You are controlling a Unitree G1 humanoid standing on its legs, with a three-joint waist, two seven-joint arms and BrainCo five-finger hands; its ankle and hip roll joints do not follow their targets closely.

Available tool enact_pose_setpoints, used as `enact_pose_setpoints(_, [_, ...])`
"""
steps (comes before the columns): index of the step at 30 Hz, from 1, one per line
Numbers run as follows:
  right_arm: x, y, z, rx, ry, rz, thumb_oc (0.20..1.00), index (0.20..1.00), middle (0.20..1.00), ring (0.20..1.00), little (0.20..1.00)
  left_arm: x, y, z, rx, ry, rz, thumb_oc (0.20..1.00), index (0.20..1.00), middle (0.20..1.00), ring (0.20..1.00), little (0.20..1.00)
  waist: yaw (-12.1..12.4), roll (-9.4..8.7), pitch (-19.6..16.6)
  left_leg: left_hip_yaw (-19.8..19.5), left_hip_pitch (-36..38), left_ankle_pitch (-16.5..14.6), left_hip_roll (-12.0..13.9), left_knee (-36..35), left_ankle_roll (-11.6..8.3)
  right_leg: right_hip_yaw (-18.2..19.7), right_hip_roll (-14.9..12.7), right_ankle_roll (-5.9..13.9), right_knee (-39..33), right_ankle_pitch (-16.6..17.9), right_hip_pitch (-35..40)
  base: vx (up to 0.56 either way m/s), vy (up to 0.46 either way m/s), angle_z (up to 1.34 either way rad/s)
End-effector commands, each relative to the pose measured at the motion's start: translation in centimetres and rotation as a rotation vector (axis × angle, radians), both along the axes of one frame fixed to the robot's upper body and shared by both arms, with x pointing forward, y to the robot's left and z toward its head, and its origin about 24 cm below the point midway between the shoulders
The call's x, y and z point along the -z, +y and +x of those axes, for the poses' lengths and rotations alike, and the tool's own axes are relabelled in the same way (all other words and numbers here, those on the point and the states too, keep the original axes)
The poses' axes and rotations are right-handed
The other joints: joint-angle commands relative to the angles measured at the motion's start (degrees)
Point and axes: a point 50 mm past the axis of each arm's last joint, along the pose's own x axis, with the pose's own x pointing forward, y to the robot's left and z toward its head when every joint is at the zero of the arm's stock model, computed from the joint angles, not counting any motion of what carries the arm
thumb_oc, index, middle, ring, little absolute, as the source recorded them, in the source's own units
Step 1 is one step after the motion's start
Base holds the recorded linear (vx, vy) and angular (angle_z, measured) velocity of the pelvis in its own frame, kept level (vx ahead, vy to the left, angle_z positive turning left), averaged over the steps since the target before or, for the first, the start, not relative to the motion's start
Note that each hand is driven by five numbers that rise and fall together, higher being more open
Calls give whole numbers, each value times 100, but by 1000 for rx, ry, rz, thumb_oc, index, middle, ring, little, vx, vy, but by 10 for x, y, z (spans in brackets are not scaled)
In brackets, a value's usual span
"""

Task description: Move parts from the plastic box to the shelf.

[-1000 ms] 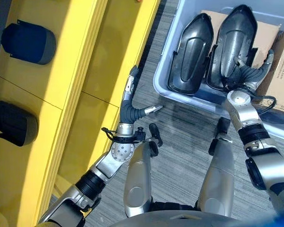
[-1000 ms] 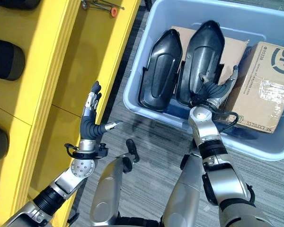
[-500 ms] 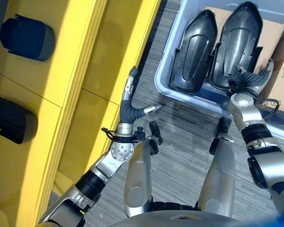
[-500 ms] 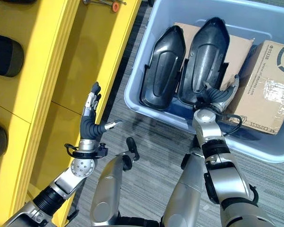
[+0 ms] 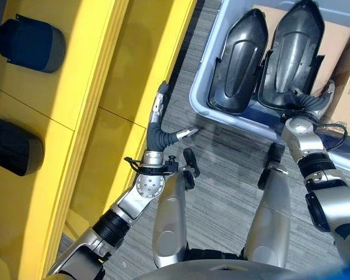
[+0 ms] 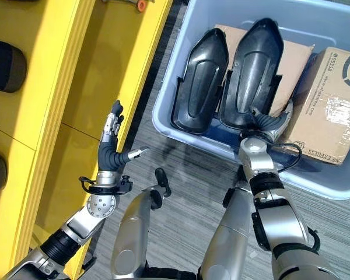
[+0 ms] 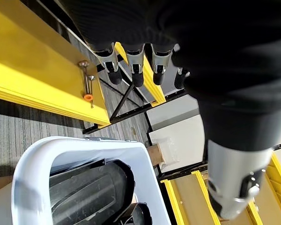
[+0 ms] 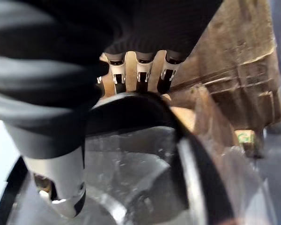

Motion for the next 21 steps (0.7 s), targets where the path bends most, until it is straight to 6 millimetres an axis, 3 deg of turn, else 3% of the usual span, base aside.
enact_pose_setpoints(1, [-32,2,8,-29,-53,-116,1000,1000,1000,1000,1000,-19,1,-12,27,-93,-70,1000,1000,1000,1000,1000,45,362,13,-322,-175,88,-96,-153,75,-229,80,-154,1028,-677,-2,0,0,0])
enact_pose_setpoints(12, [-43,0,11,16,60,-420,1000,1000,1000,1000,1000,-15,3,-10,22,-70,-83,1000,1000,1000,1000,1000,104,384,13,-364,-322,84,-86,-69,85,-271,57,-164,1099,-686,-112,0,0,0])
enact_pose_setpoints(17, [-30,-4,10,12,85,-294,1000,1000,1000,1000,1000,-17,5,-11,36,-82,-82,1000,1000,1000,1000,1000,124,397,13,-390,-392,83,-97,-56,98,-285,69,-186,1143,-713,-162,0,0,0])
enact_pose_setpoints(21, [-27,-4,10,7,101,-295,1000,1000,1000,1000,1000,-18,2,-9,33,-85,-75,1000,1000,1000,1000,1000,127,388,13,-400,-454,69,-105,-11,119,-289,78,-194,1171,-709,-216,0,0,0])
